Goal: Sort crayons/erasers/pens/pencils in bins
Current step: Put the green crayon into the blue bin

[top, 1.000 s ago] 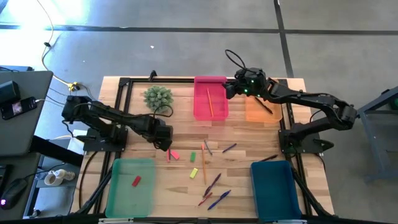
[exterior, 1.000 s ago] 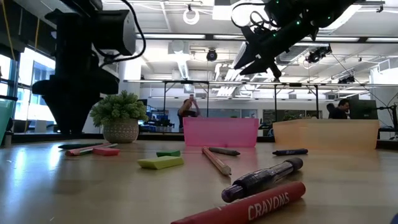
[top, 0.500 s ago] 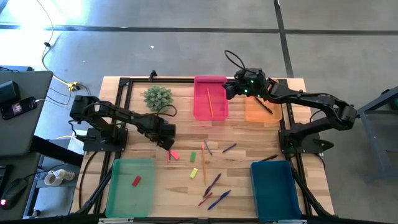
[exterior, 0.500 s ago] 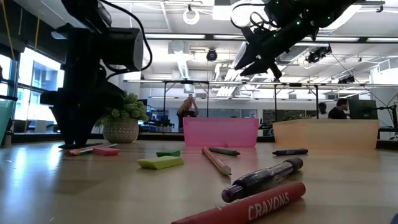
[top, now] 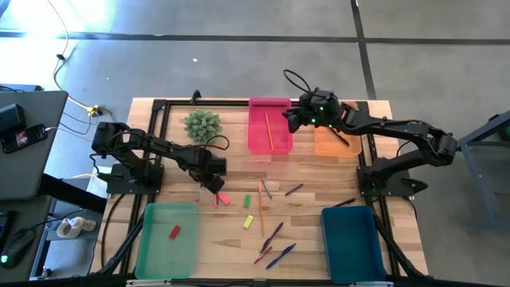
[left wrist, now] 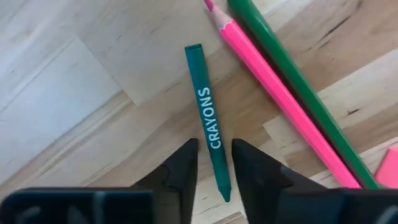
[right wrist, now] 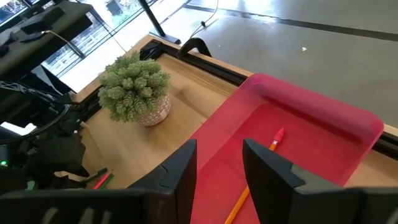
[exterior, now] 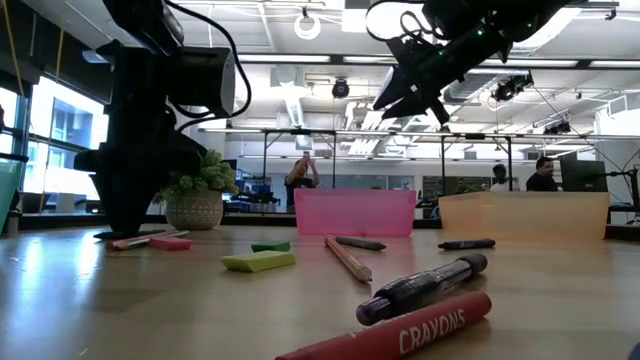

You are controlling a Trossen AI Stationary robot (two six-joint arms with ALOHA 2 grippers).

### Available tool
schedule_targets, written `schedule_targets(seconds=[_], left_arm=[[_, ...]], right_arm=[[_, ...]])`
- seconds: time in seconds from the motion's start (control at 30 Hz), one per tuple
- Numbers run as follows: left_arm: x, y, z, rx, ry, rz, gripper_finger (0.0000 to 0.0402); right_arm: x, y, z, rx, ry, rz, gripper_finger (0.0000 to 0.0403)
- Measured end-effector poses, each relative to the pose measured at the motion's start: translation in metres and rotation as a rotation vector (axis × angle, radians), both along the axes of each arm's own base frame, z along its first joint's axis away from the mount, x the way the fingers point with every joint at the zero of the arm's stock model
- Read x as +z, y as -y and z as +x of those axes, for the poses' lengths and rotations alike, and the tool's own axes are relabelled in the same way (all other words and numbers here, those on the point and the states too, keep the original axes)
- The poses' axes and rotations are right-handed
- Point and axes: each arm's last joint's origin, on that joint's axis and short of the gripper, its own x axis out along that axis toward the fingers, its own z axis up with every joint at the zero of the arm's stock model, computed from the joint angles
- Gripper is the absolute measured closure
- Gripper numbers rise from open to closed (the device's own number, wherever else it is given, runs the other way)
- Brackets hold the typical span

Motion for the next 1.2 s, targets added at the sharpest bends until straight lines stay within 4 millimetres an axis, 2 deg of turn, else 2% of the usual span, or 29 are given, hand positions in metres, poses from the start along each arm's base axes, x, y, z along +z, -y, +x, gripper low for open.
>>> schedule_targets(seconds=[0.3, 0.6, 0.9, 1.07, 1.2], left_arm=[[0.000, 0.000, 0.000, -0.002, -0.001, 0.002, 0.0382], [0.004, 0.000, -0.002, 0.006, 0.016, 0.009, 0.0389], [0.035, 0.000, -0.014, 0.012, 0.128, 0.043, 0.0389], [0.057, 0.000, -0.017, 0.019, 0.277, 0.060, 0.0389], [0.078, 0.000, -0.014, 0.016, 0.481, 0.082, 0.0389]], right_arm=[[0.000, -0.006, 0.003, 0.032, -0.007, -0.015, 0.0281], [0.000, -0.017, 0.008, 0.090, -0.012, -0.028, 0.0281], [0.007, -0.040, 0.012, 0.251, 0.026, -0.005, 0.0281], [0.011, -0.060, 0.014, 0.367, 0.059, 0.048, 0.0281], [0.012, -0.078, 0.018, 0.459, 0.070, 0.086, 0.0281]])
